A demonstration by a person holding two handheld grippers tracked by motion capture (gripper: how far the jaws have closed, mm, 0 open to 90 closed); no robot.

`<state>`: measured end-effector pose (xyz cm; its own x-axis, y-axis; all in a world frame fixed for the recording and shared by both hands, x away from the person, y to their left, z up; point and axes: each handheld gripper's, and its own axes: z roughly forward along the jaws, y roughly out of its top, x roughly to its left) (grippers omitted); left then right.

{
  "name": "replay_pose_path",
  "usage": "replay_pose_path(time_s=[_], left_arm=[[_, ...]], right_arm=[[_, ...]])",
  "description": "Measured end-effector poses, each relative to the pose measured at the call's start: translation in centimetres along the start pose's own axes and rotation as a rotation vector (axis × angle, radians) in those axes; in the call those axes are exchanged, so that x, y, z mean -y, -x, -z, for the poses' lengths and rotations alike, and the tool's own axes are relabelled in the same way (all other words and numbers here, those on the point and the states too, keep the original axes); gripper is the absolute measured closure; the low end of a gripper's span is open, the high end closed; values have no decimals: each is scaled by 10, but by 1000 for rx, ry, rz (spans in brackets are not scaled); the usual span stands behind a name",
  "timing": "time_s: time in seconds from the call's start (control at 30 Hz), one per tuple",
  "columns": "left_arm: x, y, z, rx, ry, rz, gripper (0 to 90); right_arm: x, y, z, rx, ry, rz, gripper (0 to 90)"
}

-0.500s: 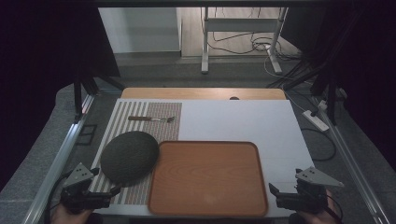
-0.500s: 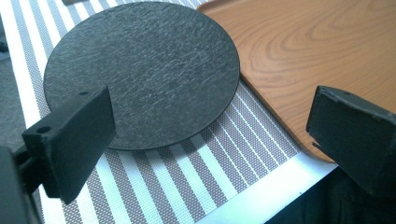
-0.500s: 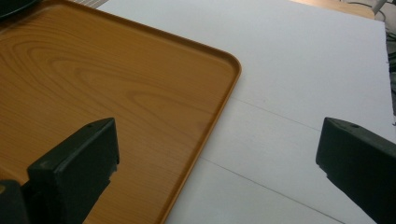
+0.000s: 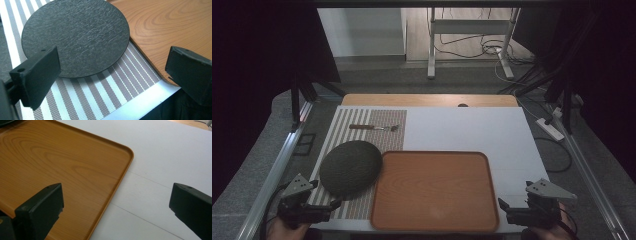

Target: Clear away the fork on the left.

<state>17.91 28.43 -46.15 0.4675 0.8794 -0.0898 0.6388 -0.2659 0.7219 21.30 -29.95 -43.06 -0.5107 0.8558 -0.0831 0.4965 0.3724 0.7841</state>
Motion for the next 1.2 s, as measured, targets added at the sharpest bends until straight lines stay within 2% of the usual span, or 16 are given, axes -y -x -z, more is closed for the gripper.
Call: replay_pose_path(time_s=[0.43, 0.67, 0.9, 1.0, 1.2], left_arm=[[-1, -3, 0, 20, 4, 17, 0], [-8, -3, -3, 22, 0, -2, 0], [-15, -4, -11, 57, -14, -33, 0], [-18, -6, -15, 46, -29, -41, 0], [-23, -13, -28, 53, -44, -17, 0]], right_arm=[[0, 0, -1, -20, -8, 12, 0], [-1, -1, -2, -17, -17, 18, 0], [0, -1, -2, -19, -16, 16, 0], [-1, -2, -2, -15, -22, 20, 0], [-1, -2, -2, -13, -24, 22, 0]])
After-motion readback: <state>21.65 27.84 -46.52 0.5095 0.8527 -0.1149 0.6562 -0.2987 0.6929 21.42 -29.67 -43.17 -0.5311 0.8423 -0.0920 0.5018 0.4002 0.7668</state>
